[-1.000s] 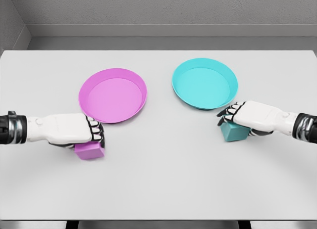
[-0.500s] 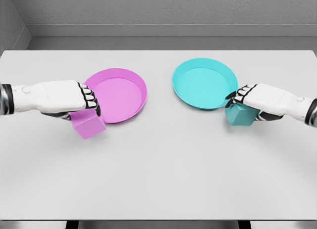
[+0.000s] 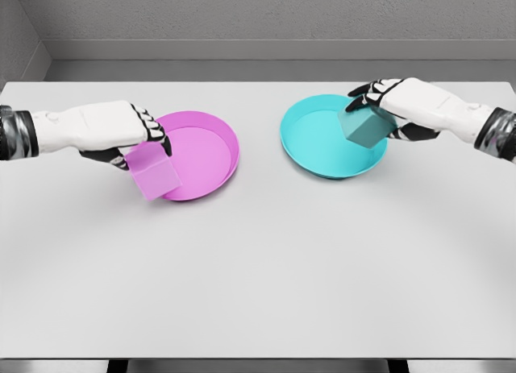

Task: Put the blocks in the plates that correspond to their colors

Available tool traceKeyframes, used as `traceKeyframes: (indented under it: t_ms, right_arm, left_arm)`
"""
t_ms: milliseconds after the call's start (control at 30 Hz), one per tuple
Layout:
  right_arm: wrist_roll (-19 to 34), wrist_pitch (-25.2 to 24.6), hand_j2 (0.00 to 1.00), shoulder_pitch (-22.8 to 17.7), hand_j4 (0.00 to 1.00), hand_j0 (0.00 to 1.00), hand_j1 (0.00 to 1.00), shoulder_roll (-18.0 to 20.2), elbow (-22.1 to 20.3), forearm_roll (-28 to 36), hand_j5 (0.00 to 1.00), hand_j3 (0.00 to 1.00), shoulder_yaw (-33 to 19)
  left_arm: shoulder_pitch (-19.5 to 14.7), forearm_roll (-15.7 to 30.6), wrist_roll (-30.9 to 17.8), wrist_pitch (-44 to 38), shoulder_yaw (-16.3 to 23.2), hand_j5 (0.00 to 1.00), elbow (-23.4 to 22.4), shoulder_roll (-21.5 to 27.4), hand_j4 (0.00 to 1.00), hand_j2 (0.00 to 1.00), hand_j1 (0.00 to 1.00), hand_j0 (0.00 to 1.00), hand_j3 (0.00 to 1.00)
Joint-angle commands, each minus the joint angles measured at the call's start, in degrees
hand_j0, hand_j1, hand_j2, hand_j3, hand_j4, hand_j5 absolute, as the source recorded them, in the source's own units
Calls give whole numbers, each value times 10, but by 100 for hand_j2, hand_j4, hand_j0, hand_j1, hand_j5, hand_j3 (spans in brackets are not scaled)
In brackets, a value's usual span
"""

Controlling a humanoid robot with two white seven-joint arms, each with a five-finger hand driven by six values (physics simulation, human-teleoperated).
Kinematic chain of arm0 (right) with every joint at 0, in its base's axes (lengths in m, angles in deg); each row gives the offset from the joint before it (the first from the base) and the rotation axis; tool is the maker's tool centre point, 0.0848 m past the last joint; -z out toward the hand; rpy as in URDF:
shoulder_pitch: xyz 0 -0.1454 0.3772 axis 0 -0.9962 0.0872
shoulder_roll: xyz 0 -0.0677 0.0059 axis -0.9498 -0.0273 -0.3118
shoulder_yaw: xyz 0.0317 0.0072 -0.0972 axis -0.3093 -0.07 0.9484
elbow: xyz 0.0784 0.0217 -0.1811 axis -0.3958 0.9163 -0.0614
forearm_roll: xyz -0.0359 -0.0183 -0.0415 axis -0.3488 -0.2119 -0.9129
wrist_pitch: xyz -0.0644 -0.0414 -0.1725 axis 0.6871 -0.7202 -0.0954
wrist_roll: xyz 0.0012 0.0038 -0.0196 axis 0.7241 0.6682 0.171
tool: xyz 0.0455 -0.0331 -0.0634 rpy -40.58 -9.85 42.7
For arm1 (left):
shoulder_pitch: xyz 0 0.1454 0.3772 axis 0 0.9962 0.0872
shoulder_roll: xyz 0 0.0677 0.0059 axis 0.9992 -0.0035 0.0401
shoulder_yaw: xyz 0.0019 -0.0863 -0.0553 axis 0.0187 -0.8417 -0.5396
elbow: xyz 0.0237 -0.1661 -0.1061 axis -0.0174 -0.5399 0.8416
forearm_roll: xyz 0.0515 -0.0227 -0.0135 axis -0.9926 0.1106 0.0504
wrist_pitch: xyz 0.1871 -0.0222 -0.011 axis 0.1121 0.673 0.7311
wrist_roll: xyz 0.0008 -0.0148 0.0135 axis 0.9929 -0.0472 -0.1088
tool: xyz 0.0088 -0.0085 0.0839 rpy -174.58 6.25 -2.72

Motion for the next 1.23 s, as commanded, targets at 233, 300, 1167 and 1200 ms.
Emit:
traceKeyframes:
  t_ms: [233, 300, 1167, 1200]
  right_arm:
    - [0, -2, 100, 13, 100, 100, 100, -15, 9, 6, 100, 100, -1]
    - [0, -2, 100, 19, 100, 100, 100, -15, 9, 26, 100, 100, -10]
    - [0, -2, 100, -40, 100, 100, 100, 22, 19, 44, 100, 100, -101]
    - [0, -2, 100, -40, 100, 100, 100, 22, 19, 44, 100, 100, -102]
  left_arm:
    - [-4, 4, 0, -1, -25, 57, -19, -36, 57, 57, 57, 57, 57]
    - [-10, 4, 0, -1, -30, 58, -52, -53, 58, 58, 58, 58, 58]
    - [56, 156, 0, -1, -38, 100, -47, 126, 100, 100, 100, 100, 100]
    - [55, 156, 0, -1, -38, 100, -48, 126, 100, 100, 100, 100, 100]
